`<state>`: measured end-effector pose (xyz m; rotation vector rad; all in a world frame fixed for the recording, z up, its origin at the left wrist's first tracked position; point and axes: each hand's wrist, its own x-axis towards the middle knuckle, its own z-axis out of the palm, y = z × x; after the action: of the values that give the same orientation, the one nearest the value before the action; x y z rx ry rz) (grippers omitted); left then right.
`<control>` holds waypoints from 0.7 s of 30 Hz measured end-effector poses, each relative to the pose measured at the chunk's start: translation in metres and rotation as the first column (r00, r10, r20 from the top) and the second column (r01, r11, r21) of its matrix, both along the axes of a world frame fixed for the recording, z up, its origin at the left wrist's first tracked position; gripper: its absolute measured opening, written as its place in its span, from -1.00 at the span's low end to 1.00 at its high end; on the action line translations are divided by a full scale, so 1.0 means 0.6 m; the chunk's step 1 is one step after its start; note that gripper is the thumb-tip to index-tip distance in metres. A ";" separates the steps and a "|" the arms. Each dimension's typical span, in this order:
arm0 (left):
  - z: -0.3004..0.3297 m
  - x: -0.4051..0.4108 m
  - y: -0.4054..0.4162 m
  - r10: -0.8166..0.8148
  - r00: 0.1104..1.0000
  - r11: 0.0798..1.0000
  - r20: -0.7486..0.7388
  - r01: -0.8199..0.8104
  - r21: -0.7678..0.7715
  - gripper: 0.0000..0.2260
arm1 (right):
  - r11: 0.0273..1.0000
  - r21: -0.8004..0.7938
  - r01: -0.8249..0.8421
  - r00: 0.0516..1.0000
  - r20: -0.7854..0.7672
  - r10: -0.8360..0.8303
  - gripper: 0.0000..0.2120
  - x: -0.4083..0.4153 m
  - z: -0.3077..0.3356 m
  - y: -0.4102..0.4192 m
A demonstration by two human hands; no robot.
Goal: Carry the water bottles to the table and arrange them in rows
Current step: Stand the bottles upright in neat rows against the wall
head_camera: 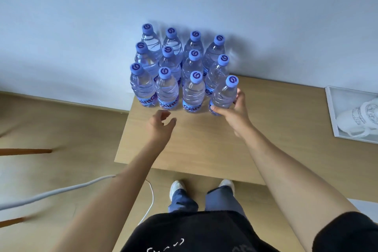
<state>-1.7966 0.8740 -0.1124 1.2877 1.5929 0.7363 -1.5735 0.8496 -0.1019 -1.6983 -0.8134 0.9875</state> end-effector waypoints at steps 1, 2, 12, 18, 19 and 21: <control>0.003 -0.018 0.003 0.023 1.000 1.000 0.003 -0.023 -0.002 -0.76 | 1.000 0.005 0.005 1.000 0.007 -0.005 -0.36 -0.005 0.000 -0.001; 0.005 -0.035 0.006 0.040 0.999 0.999 -0.002 -0.040 -0.003 -0.75 | 1.000 0.006 0.010 1.000 0.010 -0.010 -0.38 -0.009 0.000 -0.001; -0.005 -0.109 0.069 0.179 0.982 0.980 -0.066 -0.184 -0.072 -0.26 | 0.992 -0.107 0.070 0.997 -0.028 -0.073 -0.36 -0.012 -0.019 0.000; -0.005 -0.123 0.114 0.170 0.985 0.977 -0.037 -0.173 -0.124 -0.15 | 0.994 -0.107 0.037 0.999 -0.011 -0.038 -0.45 -0.002 -0.031 0.005; -0.005 -0.125 0.122 0.163 0.986 0.978 -0.025 -0.165 -0.129 -0.14 | 0.994 -0.104 0.024 0.999 -0.021 -0.026 -0.44 -0.001 -0.033 0.006; -0.006 -0.126 0.137 0.144 0.990 0.981 -0.004 -0.144 -0.127 -0.15 | 0.995 -0.095 0.005 0.999 -0.045 -0.009 -0.43 0.006 -0.039 0.009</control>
<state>-1.8722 0.9563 -0.1161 1.0861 1.7138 0.7137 -1.5696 0.8548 -0.1250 -1.7517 -0.7404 1.0714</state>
